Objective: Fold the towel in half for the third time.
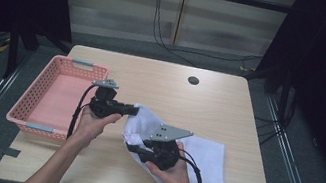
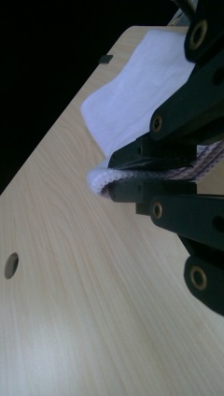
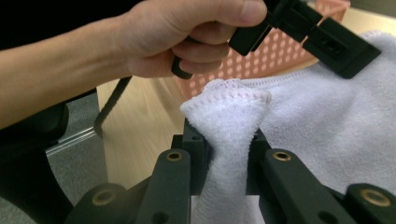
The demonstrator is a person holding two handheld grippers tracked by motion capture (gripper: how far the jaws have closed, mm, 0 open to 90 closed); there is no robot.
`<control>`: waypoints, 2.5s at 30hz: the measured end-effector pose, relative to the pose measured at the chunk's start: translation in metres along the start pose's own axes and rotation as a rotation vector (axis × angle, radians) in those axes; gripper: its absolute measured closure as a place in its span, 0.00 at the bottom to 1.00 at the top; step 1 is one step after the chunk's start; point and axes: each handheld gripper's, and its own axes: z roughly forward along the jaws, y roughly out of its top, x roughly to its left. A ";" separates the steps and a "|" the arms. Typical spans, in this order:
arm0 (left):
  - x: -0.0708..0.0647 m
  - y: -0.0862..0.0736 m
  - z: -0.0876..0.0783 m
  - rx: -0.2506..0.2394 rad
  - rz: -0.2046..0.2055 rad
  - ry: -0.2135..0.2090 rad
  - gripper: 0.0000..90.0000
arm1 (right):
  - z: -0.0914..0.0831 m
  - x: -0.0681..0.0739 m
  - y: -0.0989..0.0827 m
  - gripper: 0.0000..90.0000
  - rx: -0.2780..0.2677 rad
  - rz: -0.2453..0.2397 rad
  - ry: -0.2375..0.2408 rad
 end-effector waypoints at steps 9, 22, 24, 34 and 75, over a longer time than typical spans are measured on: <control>-0.008 0.027 -0.044 -0.087 0.020 0.012 0.94 | 0.006 0.018 0.041 0.87 -0.086 -0.054 0.029; -0.020 0.020 0.004 0.037 0.055 0.046 0.94 | -0.014 0.006 0.009 0.87 -0.126 0.023 -0.032; -0.025 0.021 0.015 0.049 0.062 0.036 0.94 | -0.021 0.005 0.002 0.87 -0.126 0.027 -0.054; -0.058 0.021 0.075 0.133 0.106 -0.028 0.93 | -0.074 0.000 -0.051 0.87 -0.140 0.119 -0.215; -0.119 -0.095 0.057 0.356 0.305 -0.156 0.69 | -0.060 -0.143 -0.063 0.46 0.193 0.219 -0.379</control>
